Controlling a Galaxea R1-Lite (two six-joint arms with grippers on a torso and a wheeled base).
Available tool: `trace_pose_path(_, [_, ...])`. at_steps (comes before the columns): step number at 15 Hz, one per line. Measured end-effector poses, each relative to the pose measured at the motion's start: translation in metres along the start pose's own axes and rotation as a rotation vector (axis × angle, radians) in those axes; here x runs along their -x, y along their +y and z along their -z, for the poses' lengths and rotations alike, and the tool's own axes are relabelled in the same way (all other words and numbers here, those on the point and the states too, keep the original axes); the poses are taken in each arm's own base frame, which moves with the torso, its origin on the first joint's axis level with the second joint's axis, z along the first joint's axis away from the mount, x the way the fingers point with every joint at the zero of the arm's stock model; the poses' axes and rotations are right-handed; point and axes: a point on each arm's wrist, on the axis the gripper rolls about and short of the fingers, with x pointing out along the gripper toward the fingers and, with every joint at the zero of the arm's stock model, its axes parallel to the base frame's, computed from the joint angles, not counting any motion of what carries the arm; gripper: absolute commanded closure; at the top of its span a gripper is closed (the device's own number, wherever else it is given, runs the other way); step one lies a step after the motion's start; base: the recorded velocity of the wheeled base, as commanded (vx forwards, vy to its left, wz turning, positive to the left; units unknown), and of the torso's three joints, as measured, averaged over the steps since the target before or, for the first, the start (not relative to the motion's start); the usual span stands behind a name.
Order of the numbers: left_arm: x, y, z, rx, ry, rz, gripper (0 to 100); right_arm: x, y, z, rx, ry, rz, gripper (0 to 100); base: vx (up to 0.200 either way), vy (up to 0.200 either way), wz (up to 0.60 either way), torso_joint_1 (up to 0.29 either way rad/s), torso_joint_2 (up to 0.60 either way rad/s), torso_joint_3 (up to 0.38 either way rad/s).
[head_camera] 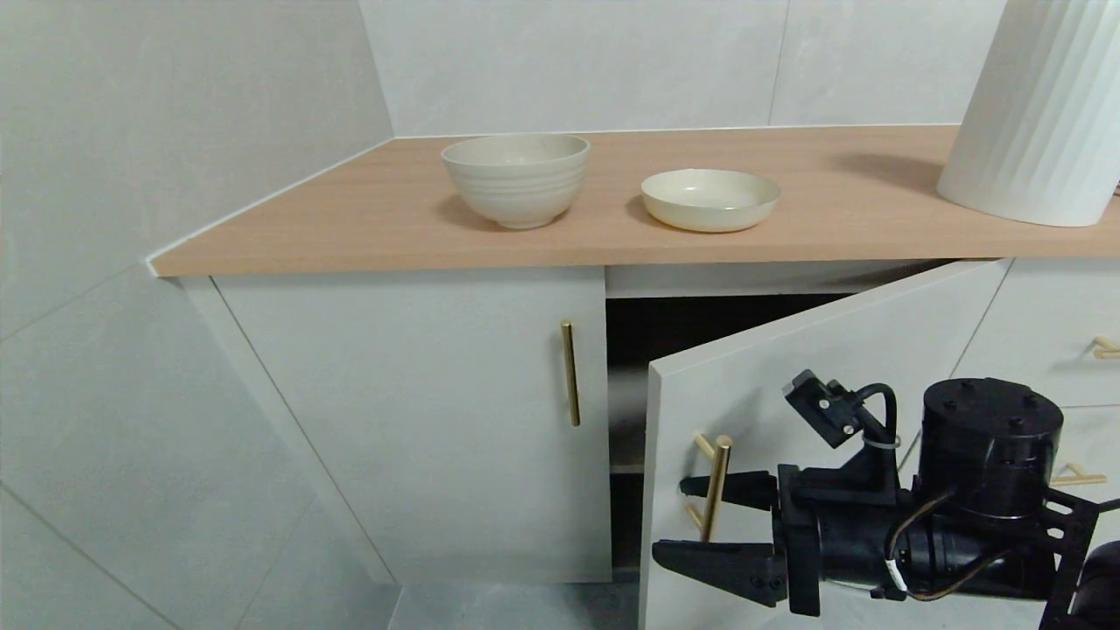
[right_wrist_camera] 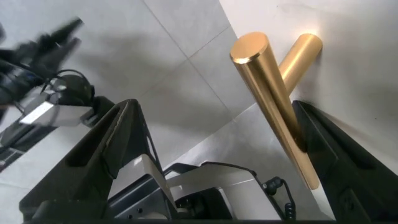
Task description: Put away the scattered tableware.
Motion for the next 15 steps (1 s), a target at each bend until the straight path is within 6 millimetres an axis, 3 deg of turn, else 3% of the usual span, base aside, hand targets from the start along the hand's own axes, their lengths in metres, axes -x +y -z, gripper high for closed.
trace_pose_path(2, [-0.002, -0.002, -0.032, 0.002, 0.005, 0.128, 0, 0.001, 0.002, 0.003, -0.003, 0.008, -0.003, 0, 0.0, 0.0, 0.0, 0.0, 0.0, 0.0])
trace_pose_path(4, [-0.017, -0.003, -0.065, 0.013, 0.057, 0.25, 0, 0.004, 0.003, 0.004, -0.006, 0.011, -0.006, 0, 0.0, 0.0, 0.0, 0.0, 0.0, 0.0])
trace_pose_path(8, [-0.084, -0.004, -0.113, 0.063, 0.194, 0.459, 0, 0.005, 0.005, 0.006, -0.007, 0.014, -0.01, 0, 0.0, 0.0, 0.0, 0.0, 0.0, 0.0])
trace_pose_path(11, [-0.149, -0.015, -0.117, 0.139, 0.283, 0.61, 0, 0.006, 0.005, 0.006, -0.008, 0.015, -0.011, 0, 0.0, 0.0, 0.0, 0.0, 0.0, 0.0])
trace_pose_path(15, [-0.21, -0.058, -0.098, 0.255, 0.362, 0.818, 0, 0.01, 0.009, 0.003, -0.004, 0.006, -0.015, 0, 0.0, 0.0, 0.0, 0.0, 0.0, 0.0])
